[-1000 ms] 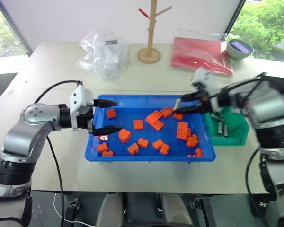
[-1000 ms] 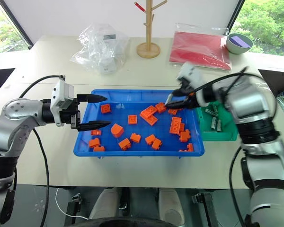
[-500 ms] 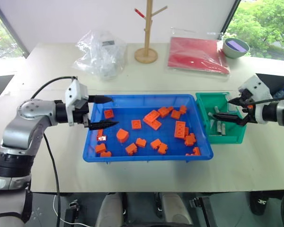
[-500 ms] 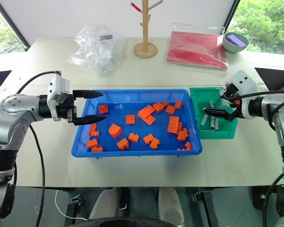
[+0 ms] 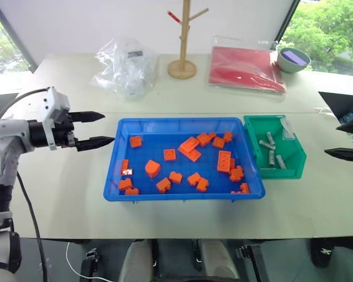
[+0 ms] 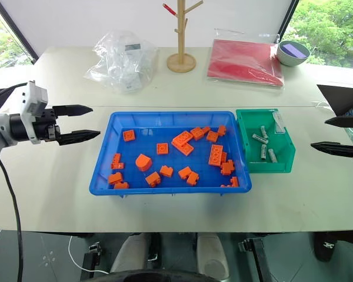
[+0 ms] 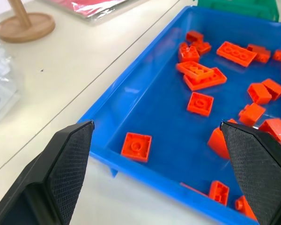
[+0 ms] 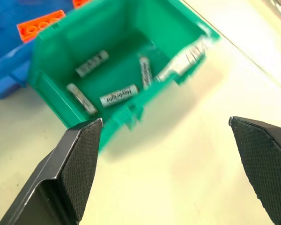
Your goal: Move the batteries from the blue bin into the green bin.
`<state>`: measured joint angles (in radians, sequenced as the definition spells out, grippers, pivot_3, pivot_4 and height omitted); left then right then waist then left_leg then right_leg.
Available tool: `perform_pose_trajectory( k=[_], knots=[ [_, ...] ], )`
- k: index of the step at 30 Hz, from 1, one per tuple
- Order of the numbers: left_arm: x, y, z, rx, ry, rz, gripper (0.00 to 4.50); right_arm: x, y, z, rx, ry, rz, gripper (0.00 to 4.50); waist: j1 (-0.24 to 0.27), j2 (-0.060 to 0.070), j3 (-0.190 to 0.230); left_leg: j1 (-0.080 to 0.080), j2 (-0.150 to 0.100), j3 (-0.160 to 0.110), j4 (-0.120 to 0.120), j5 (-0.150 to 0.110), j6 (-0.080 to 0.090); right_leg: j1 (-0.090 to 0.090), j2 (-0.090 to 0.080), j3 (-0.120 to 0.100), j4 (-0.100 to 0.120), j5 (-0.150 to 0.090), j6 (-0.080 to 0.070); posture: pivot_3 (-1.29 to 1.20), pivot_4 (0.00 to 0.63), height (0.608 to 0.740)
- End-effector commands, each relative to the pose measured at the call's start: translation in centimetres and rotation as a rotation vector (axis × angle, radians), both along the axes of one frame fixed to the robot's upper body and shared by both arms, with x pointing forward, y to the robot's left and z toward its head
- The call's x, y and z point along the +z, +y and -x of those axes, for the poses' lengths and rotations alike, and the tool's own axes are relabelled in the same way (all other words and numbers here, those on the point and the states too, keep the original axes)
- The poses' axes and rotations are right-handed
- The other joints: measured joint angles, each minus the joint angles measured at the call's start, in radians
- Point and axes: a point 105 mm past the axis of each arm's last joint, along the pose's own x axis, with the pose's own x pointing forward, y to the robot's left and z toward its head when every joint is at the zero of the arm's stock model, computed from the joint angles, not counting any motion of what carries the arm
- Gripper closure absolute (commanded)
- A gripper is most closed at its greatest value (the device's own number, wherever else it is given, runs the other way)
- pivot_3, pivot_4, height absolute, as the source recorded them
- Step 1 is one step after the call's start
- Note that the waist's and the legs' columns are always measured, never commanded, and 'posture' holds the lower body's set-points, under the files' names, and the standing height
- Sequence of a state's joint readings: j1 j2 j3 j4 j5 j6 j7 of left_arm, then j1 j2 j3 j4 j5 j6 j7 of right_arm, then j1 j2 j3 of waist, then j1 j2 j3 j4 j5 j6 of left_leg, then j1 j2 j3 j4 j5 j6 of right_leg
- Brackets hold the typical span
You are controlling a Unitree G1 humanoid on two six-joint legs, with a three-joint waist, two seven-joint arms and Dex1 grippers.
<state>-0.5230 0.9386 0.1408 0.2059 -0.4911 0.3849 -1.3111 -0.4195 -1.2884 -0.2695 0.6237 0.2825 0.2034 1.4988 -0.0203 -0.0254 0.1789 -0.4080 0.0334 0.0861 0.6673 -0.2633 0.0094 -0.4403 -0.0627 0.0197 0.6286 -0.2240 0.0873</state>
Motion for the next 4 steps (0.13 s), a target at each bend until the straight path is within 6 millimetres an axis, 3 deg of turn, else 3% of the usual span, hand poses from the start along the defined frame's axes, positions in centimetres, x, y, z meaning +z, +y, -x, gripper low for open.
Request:
perform_pose_trajectory(
  k=[1, 4],
  knots=[
    [1.74, 1.17, -0.02, 0.018, -0.056, -0.030, 0.00, 0.47, -0.65, 0.05, -0.006, -0.018, 0.007, 0.06, -0.001, 0.000, 0.000, 0.000, 0.000, 0.000, 0.000, 0.000, 0.000, 0.000, 0.000, 0.000, 0.000, 0.000, 0.000, 0.00, 0.150, 0.736],
    [1.83, 1.91, -0.18, 0.039, -0.071, -0.042, 0.00, -0.05, -0.83, -0.31, -0.019, -0.031, -0.016, 0.06, -0.001, 0.000, 0.000, 0.000, 0.000, 0.000, 0.000, 0.000, 0.000, -0.001, 0.000, 0.000, 0.001, 0.000, 0.000, 0.00, 0.150, 0.736]
  ],
)
